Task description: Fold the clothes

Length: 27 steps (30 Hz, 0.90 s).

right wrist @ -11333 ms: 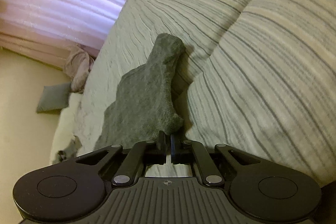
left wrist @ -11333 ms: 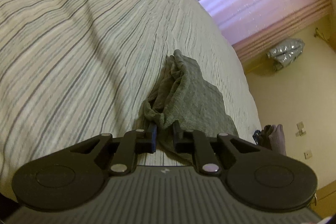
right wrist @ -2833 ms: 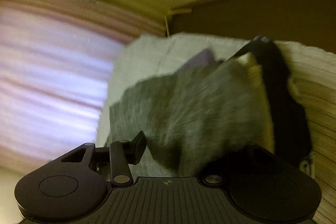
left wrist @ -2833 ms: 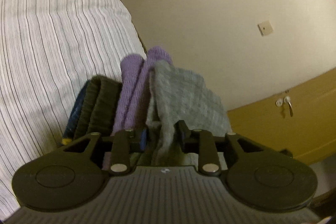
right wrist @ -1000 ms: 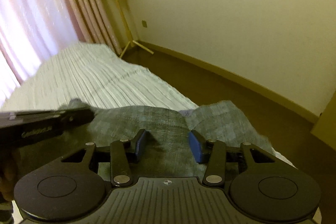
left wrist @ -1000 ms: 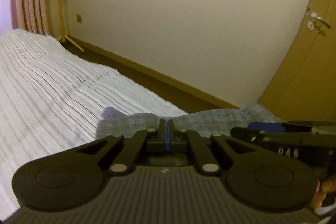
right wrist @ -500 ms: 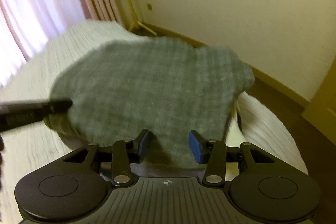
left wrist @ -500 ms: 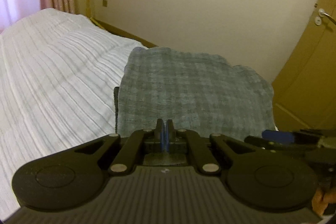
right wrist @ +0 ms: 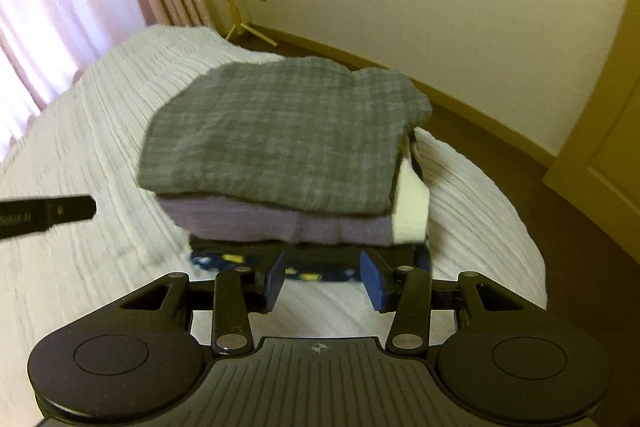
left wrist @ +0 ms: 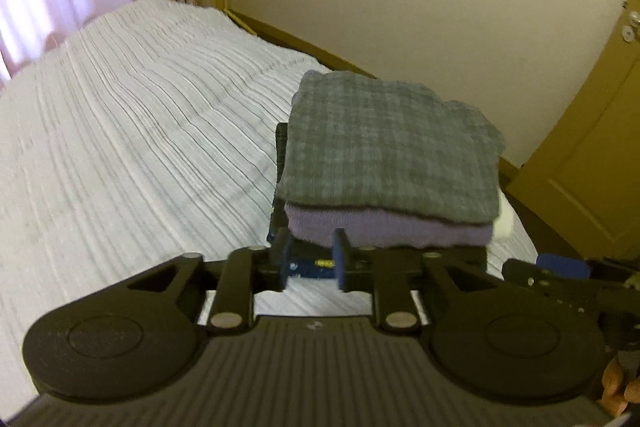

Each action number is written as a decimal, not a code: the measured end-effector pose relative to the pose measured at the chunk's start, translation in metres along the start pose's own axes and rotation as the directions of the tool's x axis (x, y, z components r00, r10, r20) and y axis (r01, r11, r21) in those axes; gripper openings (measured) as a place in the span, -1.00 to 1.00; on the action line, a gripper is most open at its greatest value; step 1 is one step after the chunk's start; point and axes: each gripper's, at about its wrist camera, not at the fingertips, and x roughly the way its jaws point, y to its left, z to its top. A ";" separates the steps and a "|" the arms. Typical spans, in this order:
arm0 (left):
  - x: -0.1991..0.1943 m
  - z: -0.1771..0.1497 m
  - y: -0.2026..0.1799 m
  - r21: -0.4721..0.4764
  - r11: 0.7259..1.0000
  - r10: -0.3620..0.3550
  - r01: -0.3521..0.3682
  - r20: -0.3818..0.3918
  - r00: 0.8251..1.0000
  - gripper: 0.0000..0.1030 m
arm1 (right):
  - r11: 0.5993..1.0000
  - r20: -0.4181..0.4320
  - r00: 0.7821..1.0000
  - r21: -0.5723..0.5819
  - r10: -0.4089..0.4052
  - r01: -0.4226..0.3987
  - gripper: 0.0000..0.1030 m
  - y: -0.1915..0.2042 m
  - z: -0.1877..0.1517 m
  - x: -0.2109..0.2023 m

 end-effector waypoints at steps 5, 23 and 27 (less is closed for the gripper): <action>-0.060 -0.024 -0.009 0.076 0.997 -0.006 0.003 0.042 0.999 -0.40 | 0.999 0.020 0.999 0.024 -0.025 0.024 -0.10 0.014 -0.020 -0.052; -0.199 -0.118 -0.005 0.146 0.988 -0.063 0.047 0.108 0.992 -0.22 | 0.987 0.110 0.985 0.097 -0.135 0.125 -0.10 0.065 -0.109 -0.202; -0.211 -0.132 -0.006 0.154 0.987 -0.067 0.051 0.099 0.993 -0.22 | 0.985 0.099 0.986 0.120 -0.135 0.123 -0.10 0.072 -0.123 -0.217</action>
